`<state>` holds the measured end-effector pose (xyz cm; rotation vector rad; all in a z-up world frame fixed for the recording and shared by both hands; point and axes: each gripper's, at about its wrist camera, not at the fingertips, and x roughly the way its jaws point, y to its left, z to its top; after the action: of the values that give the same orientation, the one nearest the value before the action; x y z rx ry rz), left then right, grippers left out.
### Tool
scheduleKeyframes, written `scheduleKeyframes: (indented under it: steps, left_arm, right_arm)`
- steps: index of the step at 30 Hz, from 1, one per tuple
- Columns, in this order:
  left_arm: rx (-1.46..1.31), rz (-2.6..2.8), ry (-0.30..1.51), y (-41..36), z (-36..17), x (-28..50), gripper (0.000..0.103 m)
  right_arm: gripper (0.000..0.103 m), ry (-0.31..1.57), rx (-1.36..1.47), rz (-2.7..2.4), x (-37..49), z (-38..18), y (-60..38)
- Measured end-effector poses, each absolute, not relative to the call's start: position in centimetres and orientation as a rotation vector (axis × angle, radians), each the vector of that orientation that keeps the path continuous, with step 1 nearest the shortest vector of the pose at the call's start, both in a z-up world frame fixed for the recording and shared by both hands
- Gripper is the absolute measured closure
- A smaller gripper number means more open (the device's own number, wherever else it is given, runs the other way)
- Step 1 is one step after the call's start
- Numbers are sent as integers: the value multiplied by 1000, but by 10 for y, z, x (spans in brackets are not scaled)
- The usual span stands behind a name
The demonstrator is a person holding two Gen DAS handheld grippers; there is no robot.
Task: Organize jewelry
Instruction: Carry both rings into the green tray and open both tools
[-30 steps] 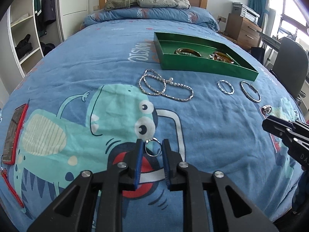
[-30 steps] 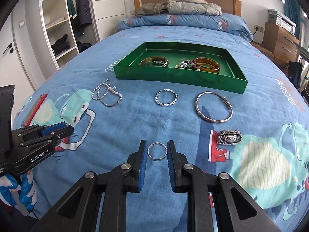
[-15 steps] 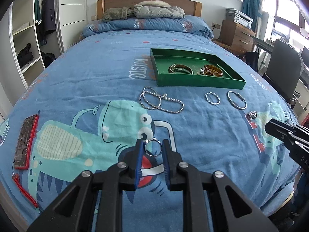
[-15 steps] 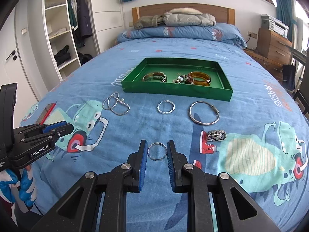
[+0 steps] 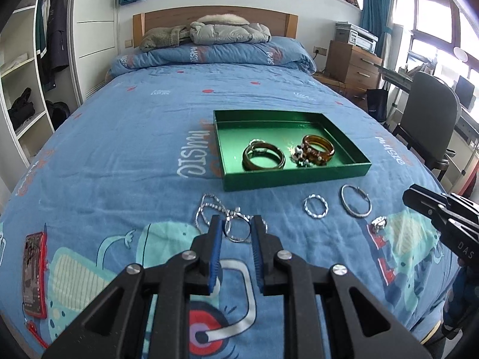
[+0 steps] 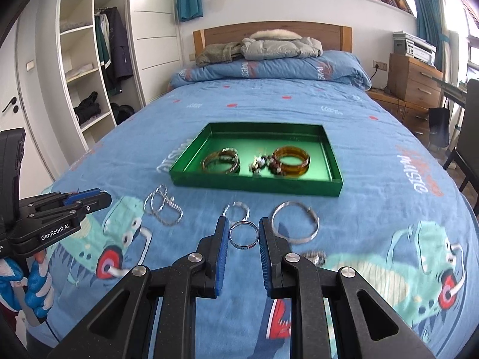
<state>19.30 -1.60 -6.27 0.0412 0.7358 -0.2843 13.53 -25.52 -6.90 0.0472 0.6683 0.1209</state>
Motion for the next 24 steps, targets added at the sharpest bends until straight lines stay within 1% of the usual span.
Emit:
scheduleKeyframes:
  steps: [6, 12, 19, 24]
  left_arm:
    - [54, -307, 728, -46, -51, 267, 85]
    - [94, -286, 747, -78, -59, 350, 85]
    - [97, -259, 831, -103, -86, 436, 85]
    - [101, -249, 892, -118, -108, 471, 85]
  right_arm:
    - [83, 644, 65, 132, 202, -53, -269]
    - [83, 658, 79, 131, 287, -54, -282]
    - [83, 767, 116, 113, 377, -86, -299]
    - [83, 838, 146, 72, 420, -114, -313]
